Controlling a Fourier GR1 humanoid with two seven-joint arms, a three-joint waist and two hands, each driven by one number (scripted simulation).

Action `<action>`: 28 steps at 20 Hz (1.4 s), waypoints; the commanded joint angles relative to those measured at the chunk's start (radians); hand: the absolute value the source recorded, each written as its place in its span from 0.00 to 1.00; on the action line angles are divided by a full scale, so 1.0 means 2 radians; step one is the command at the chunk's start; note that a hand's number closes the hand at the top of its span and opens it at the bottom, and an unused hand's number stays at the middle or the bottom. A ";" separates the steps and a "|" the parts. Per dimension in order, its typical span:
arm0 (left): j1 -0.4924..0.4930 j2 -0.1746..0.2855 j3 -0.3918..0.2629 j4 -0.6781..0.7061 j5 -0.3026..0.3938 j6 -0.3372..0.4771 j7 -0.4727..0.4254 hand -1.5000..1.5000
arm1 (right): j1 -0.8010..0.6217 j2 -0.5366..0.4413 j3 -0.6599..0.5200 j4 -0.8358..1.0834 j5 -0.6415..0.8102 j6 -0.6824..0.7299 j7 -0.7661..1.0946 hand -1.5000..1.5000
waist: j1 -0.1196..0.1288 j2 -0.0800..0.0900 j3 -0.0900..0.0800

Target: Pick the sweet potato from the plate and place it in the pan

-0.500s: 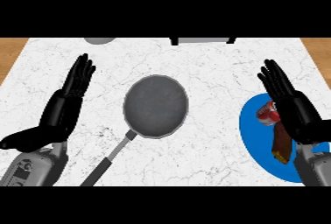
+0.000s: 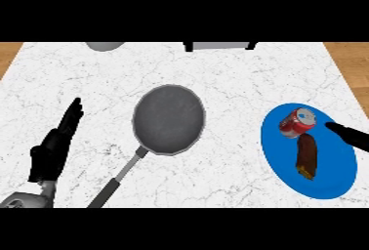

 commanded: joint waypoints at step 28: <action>0.061 0.009 -0.021 -0.066 -0.034 -0.009 0.067 0.50 | -0.031 -0.199 0.128 -0.183 0.083 0.171 0.645 0.00 | 0.050 0.000 0.001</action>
